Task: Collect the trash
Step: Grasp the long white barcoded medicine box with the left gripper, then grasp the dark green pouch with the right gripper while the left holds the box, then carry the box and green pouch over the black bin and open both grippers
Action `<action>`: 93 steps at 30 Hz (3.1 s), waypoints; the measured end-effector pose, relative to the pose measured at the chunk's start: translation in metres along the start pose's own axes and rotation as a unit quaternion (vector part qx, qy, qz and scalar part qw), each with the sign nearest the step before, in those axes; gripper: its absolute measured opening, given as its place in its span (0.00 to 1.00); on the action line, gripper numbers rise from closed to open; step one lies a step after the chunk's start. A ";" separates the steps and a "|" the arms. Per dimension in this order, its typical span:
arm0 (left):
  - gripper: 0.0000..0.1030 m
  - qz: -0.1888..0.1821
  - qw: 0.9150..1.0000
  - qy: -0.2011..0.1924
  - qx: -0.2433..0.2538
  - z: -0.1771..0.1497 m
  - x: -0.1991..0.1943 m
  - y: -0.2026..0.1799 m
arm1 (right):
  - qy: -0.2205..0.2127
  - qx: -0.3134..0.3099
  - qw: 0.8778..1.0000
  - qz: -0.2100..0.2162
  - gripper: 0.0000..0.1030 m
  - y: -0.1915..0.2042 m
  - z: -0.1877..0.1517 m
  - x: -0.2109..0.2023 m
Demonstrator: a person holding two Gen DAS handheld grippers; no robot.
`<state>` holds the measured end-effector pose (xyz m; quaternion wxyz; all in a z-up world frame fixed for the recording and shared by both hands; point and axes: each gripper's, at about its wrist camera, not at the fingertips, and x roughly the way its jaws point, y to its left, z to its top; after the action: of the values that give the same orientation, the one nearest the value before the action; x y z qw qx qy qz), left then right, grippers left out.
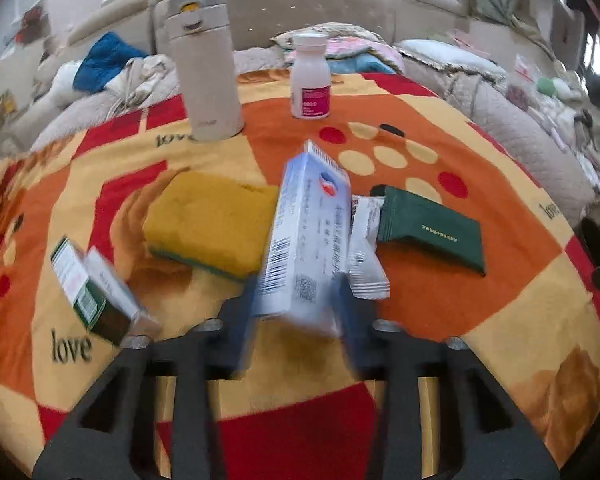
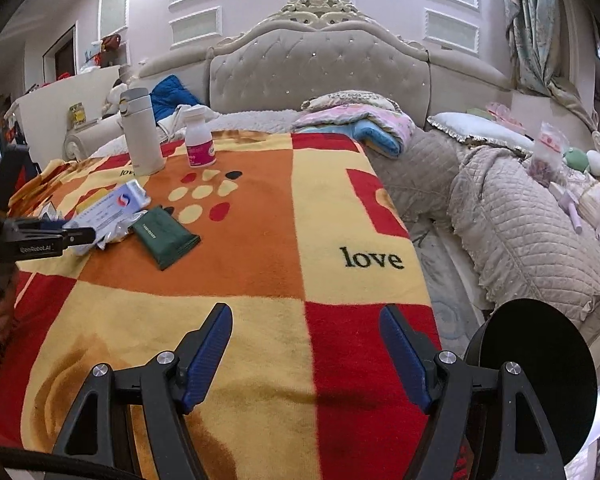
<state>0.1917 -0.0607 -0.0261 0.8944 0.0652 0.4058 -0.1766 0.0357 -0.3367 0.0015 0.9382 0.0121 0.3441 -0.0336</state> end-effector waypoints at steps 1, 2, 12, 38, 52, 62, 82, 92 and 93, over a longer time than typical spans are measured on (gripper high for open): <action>0.24 -0.003 1.000 -0.008 -0.011 -0.002 -0.006 0.001 | -0.001 0.002 1.000 0.001 0.72 0.000 0.001 0.000; 0.23 -0.002 1.000 -0.014 -0.017 -0.004 -0.012 0.001 | -0.003 0.003 1.000 0.001 0.72 0.002 0.002 0.001; 0.22 -0.031 0.998 -0.037 -0.051 -0.077 -0.080 -0.002 | 0.011 -0.011 0.994 0.108 0.73 0.028 0.022 0.028; 0.24 -0.068 0.992 -0.024 -0.103 -0.076 -0.050 0.002 | 0.105 -0.186 0.960 0.180 0.41 0.120 0.069 0.131; 0.15 -0.068 0.994 -0.026 -0.084 -0.076 -0.049 -0.005 | 0.040 -0.043 0.989 0.135 0.41 0.041 0.007 0.028; 0.15 -0.050 0.993 -0.045 -0.093 -0.083 -0.066 -0.016 | 0.017 -0.035 0.995 0.090 0.41 0.005 -0.002 -0.010; 0.15 -0.097 0.993 -0.055 -0.040 -0.056 -0.078 -0.139 | -0.002 0.022 0.998 0.054 0.41 -0.066 -0.015 -0.046; 0.15 -0.143 0.988 -0.056 0.010 -0.037 -0.071 -0.213 | -0.005 0.082 0.997 0.009 0.41 -0.127 -0.029 -0.065; 0.15 -0.147 0.988 -0.055 0.015 -0.036 -0.070 -0.219 | -0.005 0.088 0.996 0.007 0.41 -0.133 -0.031 -0.067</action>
<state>0.0429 -0.2366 0.0084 0.8787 0.0083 0.3584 -0.3151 -0.0446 -0.4643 0.0211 0.9356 0.0968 0.3346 -0.0570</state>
